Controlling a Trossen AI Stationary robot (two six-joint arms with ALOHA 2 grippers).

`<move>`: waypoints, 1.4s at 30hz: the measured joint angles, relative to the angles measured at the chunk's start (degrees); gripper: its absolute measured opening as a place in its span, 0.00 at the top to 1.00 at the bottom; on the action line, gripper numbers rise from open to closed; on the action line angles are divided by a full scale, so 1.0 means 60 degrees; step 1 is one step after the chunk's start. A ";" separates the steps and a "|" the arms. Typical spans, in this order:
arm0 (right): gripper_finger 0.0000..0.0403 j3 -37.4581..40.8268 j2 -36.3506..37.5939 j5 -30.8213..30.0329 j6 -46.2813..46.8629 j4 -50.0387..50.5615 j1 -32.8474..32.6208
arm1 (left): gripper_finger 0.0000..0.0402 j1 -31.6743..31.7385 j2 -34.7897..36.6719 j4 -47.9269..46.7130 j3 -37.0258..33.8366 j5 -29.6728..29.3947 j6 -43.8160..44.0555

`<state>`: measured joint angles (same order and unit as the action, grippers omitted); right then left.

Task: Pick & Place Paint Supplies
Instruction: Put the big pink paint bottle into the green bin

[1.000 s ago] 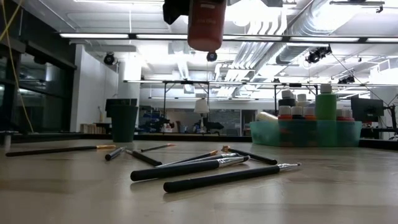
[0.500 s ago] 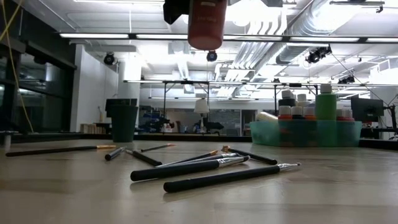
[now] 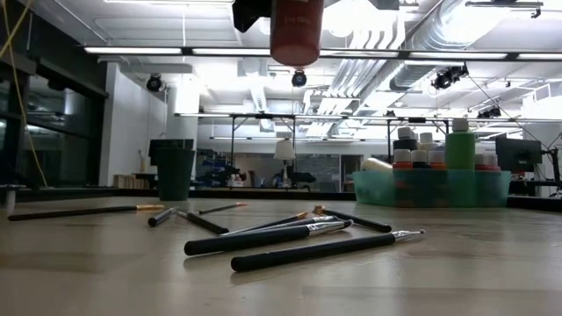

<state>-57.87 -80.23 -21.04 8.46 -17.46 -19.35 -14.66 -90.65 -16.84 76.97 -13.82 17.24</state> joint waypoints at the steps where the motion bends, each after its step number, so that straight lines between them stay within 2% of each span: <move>1: 0.71 0.0000 0.0025 0.0007 0.0019 0.0018 0.0000 | 0.53 0.0000 0.0000 0.0009 0.0000 0.0000 -0.0009; 8: 0.71 0.0011 0.0323 0.0054 0.0087 0.0695 -0.0004 | 0.37 0.0004 0.0018 0.0230 0.0016 -0.0035 -0.0433; 13: 0.71 0.0022 0.0911 -0.0570 0.0287 0.1828 -0.0007 | 0.30 0.0020 0.0084 0.0191 0.0028 -0.0149 -0.0655; 21: 0.71 0.0022 0.2569 -0.3796 0.1185 0.5032 0.0143 | 0.30 0.0011 0.0087 -0.1587 0.0914 -0.1737 -0.0575; 24: 0.71 0.0021 0.3323 -0.5018 0.1614 0.6465 0.0378 | 0.30 0.0015 0.0087 -0.1641 0.1049 -0.2348 -0.0572; 29: 0.71 0.0278 0.4499 -0.6385 0.2137 0.8027 0.1037 | 0.30 0.0015 0.0087 -0.1616 0.1118 -0.2735 -0.0570; 32: 0.71 0.0697 0.5053 -0.6535 0.2132 0.8183 0.1624 | 0.30 0.0011 0.0087 -0.1619 0.1118 -0.3064 -0.0541; 36: 0.71 0.1332 0.5372 -0.6233 0.2127 0.7962 0.2584 | 0.30 0.0016 0.0087 -0.1615 0.1118 -0.3714 -0.0547; 39: 0.71 0.1891 0.5359 -0.5625 0.1877 0.7033 0.3373 | 0.30 0.0213 0.0087 -0.1633 0.1118 -0.3864 -0.0673; 42: 0.71 0.2334 0.5224 -0.5477 0.1407 0.6200 0.4143 | 0.30 0.0597 0.0087 -0.1665 0.1118 -0.3768 -0.0938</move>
<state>-43.86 -48.88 -53.90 16.91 19.74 5.50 -11.07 -90.13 -26.83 83.68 -36.43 11.62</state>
